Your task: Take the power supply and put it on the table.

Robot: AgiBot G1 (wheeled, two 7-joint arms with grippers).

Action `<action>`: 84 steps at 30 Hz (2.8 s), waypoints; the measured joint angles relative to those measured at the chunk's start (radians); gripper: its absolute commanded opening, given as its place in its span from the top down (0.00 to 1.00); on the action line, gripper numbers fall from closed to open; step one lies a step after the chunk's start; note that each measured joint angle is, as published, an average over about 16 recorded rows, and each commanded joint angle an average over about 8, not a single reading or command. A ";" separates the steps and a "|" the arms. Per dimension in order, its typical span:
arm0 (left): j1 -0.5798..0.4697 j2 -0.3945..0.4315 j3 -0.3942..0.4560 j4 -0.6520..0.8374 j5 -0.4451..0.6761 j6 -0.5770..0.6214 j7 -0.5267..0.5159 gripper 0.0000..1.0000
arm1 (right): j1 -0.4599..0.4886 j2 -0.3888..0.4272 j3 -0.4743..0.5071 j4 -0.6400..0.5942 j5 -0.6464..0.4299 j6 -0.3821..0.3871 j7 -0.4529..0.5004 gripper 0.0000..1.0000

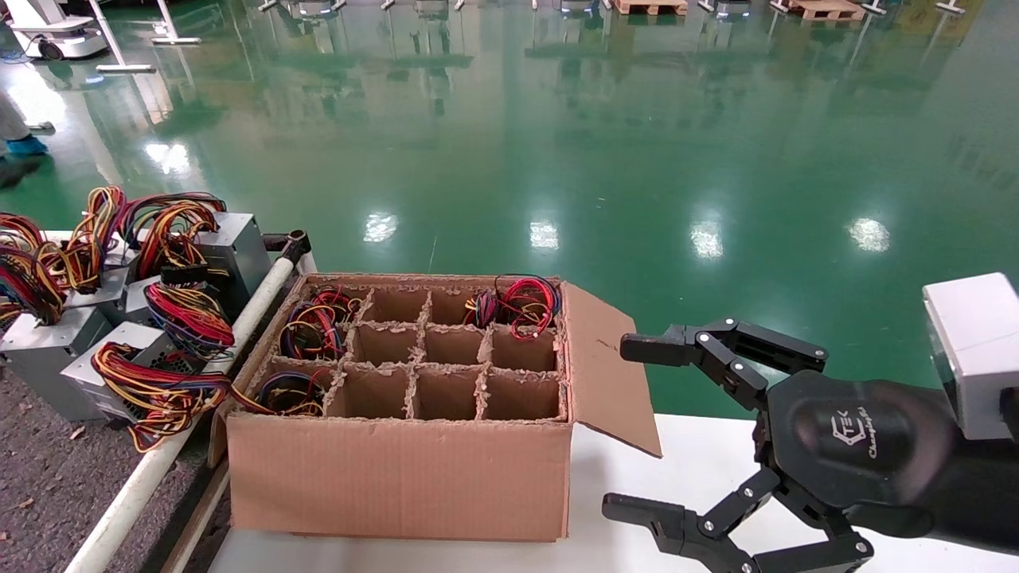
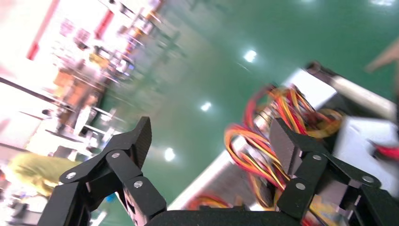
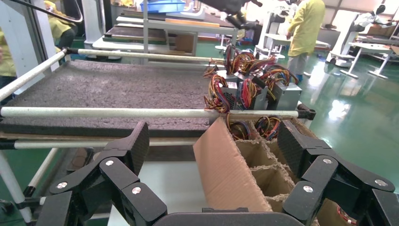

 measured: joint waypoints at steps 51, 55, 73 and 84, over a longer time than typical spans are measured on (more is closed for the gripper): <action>0.413 0.238 -0.237 -0.524 -0.416 -0.178 -0.430 0.00 | 0.000 0.000 0.000 0.000 0.000 0.000 0.000 0.00; 0.477 0.201 -0.239 -0.615 -0.447 -0.122 -0.479 0.00 | 0.000 0.000 0.000 0.000 0.000 0.000 0.000 0.00; 0.762 0.033 -0.250 -1.022 -0.584 0.134 -0.701 0.00 | 0.000 0.000 0.000 0.000 0.000 0.000 0.000 0.00; 0.937 -0.069 -0.256 -1.271 -0.667 0.291 -0.837 0.00 | 0.000 0.000 0.000 0.000 0.000 0.000 0.000 0.00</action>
